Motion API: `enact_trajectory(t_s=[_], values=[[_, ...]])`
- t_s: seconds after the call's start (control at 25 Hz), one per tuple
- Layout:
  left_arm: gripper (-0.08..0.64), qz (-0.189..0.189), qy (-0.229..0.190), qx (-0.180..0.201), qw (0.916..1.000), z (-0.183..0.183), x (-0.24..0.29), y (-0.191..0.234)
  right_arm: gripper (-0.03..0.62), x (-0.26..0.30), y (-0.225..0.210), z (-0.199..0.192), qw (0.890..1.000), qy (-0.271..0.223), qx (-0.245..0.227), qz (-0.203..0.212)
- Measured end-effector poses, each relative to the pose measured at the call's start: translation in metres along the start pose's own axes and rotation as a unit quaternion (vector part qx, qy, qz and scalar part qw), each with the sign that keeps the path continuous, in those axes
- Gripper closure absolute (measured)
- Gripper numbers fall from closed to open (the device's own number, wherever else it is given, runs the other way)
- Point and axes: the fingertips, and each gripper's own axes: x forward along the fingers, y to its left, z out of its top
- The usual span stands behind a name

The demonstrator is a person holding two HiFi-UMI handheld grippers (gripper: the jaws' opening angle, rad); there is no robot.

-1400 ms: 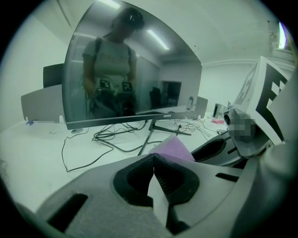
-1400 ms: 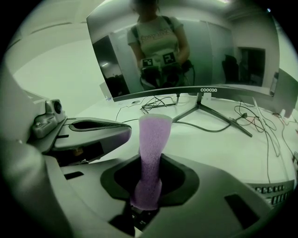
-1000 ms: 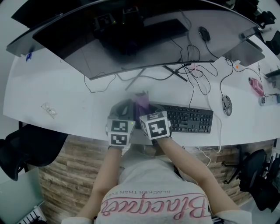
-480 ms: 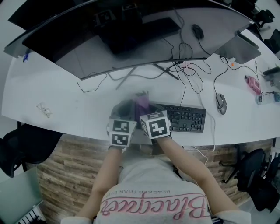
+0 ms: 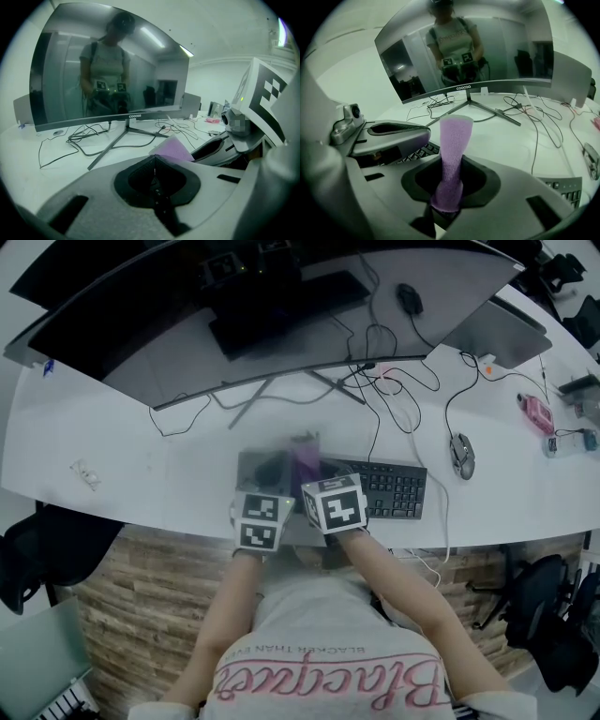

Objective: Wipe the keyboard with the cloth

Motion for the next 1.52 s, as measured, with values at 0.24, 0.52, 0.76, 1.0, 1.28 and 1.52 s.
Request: enact_trajectory(t_s=[0.24, 0.52, 0.76, 1.0, 1.28, 1.52], values=[[0.555, -0.007, 0.008, 0.007, 0.9999, 0.003, 0.013, -0.025, 0.503, -0.011, -0.021, -0.006, 1.0, 0.002, 0.003, 0.0], [0.555, -0.012, 0.009, 0.009, 0.9999, 0.006, 0.026, -0.053, 0.503, -0.025, -0.045, -0.015, 1.0, -0.001, 0.009, -0.003], [0.555, -0.016, 0.012, 0.005, 0.9998, 0.007, 0.036, -0.077, 0.503, -0.037, -0.065, -0.022, 1.0, -0.005, 0.017, -0.004], [0.555, -0.011, 0.018, 0.001, 0.9998, 0.011, 0.046, -0.095, 0.503, -0.048, -0.082, -0.027, 1.0, -0.008, 0.021, -0.007], [0.555, -0.015, 0.024, 0.011, 0.9995, 0.013, 0.06, -0.122, 0.503, -0.061, -0.108, -0.035, 0.999, -0.012, 0.027, -0.012], [0.555, -0.02, 0.028, 0.015, 0.9993, 0.016, 0.07, -0.147, 0.503, -0.074, -0.127, -0.041, 0.999, -0.016, 0.031, -0.015]])
